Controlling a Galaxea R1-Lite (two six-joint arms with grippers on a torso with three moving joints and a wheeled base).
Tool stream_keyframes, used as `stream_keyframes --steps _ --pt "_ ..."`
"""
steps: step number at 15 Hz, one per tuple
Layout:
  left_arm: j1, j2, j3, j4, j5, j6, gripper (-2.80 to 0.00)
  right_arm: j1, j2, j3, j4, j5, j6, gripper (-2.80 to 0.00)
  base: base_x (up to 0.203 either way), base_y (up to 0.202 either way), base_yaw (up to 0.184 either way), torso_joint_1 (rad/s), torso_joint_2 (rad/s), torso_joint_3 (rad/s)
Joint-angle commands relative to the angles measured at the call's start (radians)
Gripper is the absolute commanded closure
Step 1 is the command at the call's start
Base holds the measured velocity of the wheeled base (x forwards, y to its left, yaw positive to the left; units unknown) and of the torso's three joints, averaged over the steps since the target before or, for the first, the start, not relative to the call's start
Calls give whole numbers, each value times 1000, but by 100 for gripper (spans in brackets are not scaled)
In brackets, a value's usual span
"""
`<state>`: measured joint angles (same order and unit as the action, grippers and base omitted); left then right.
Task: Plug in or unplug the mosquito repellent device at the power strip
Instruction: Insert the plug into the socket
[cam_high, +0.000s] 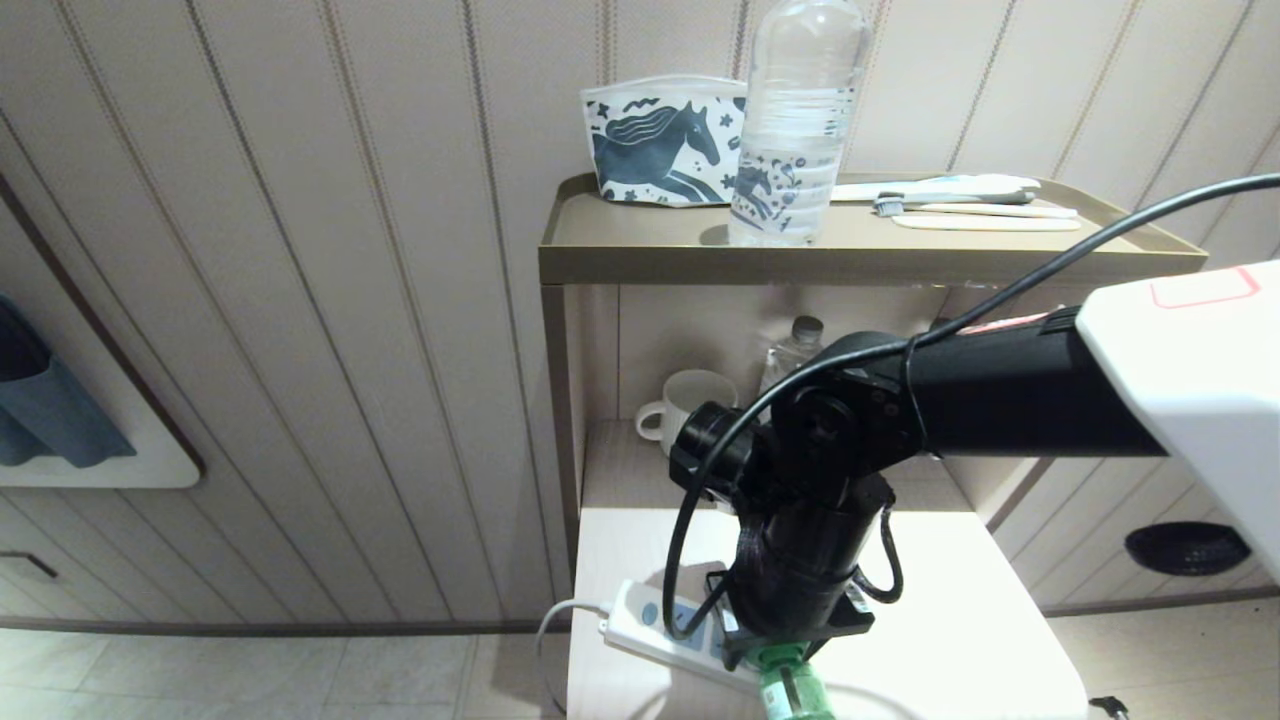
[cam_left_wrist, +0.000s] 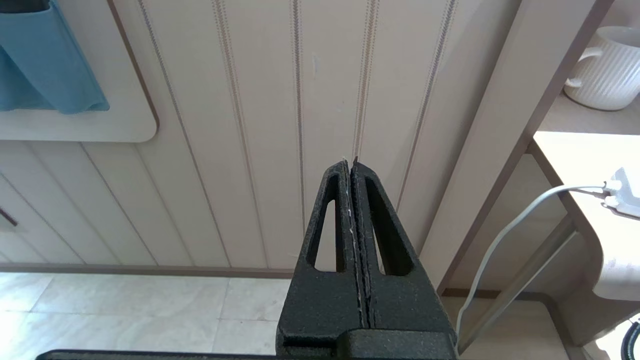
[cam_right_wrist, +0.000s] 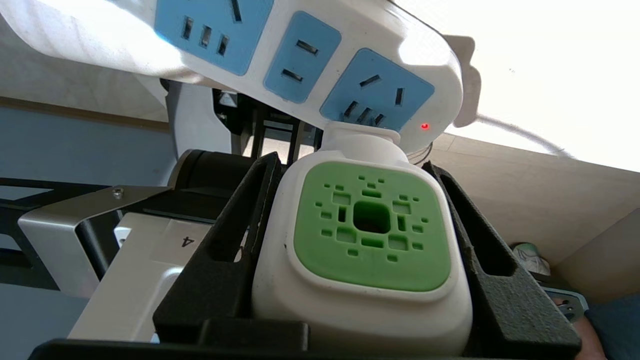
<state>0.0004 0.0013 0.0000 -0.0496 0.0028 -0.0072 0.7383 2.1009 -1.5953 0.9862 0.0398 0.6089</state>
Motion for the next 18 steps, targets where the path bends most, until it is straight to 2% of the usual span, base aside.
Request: stream_keyframes --steps 1,18 --pt "1 0 0 -1 0 0 0 0 -3 2 5 -1 3 0 0 0 0 0 0 0" --pt "0 1 0 -1 0 0 0 -16 13 12 -38 -5 2 0 0 0 0 0 0 0"
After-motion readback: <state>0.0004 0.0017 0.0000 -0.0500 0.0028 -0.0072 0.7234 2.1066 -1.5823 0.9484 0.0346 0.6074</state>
